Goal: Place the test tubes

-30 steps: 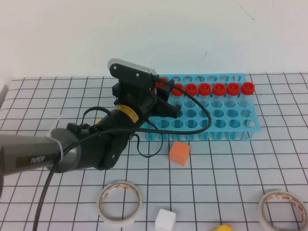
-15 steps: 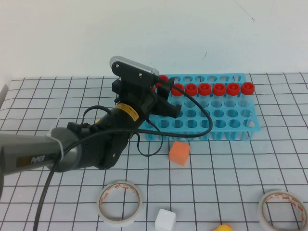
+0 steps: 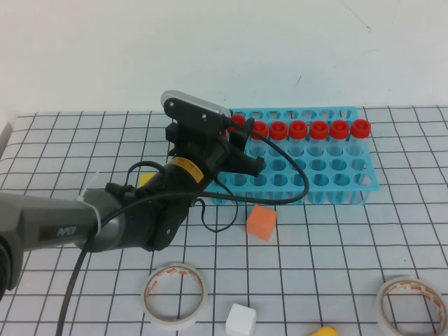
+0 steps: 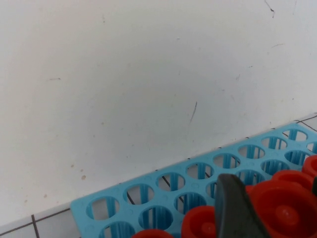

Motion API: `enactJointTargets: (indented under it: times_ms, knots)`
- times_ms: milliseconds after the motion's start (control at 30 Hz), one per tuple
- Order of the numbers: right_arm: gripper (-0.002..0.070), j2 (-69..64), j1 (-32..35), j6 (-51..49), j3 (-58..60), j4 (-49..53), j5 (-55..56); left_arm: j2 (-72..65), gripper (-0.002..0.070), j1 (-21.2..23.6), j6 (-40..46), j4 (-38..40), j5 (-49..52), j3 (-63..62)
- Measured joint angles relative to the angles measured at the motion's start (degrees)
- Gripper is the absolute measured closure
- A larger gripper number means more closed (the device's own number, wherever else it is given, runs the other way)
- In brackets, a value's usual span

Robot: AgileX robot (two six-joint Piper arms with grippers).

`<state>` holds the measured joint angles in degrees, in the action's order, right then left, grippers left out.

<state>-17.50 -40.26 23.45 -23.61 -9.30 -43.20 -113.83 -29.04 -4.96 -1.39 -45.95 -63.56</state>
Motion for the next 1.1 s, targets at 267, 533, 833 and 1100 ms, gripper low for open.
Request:
enactJointTargets:
  times_ms: [267,533,833,1100]
  knots:
    - [0.0678,0.00,0.00,0.00,0.37,0.00,0.00,0.00,0.0413,0.00,-2.19,0.00,1.21,-0.36]
    - [0.0678,0.00,0.00,0.00,0.47,0.00,0.00,0.00,0.0413,0.00,-2.76,0.00,2.47,-0.49]
    - [0.0678,0.00,0.00,0.00,0.47,0.00,0.00,-0.19,0.0413,0.00,-2.98,-0.28,8.10,-0.51]
    - [0.0678,0.00,0.00,0.00,0.47,0.00,0.00,-0.19,0.0413,0.00,-2.98,-0.42,8.09,-0.51]
